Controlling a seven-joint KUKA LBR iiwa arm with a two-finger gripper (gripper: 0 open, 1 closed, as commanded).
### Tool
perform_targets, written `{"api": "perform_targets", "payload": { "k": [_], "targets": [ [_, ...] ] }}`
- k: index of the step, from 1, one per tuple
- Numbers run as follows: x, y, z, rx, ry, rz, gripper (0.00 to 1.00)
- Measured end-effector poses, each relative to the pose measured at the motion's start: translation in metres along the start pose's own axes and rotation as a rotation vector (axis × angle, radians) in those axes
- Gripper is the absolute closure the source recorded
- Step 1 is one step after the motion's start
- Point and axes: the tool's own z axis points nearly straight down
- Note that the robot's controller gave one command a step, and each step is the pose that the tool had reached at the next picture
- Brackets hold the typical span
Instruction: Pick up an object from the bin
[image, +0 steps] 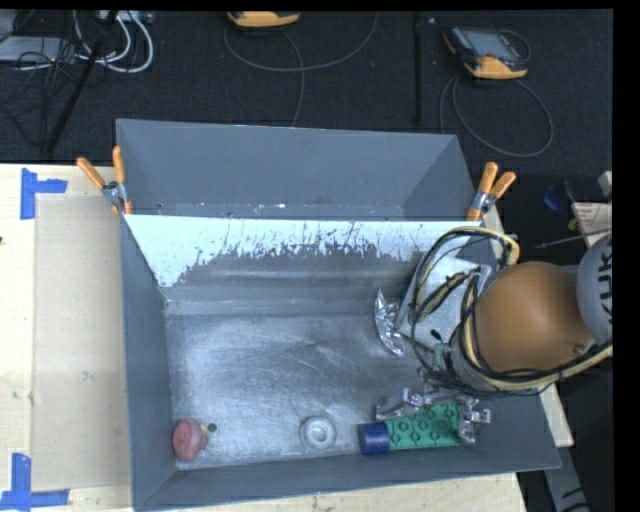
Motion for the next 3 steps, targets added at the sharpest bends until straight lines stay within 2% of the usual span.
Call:
{"api": "perform_targets", "payload": {
  "k": [1, 3],
  "targets": [
    [-0.001, -0.002, -0.099, 0.002, 0.000, 0.004, 1.00],
    [-0.005, -0.002, -0.117, -0.004, 0.001, 0.011, 1.00]
  ]
}}
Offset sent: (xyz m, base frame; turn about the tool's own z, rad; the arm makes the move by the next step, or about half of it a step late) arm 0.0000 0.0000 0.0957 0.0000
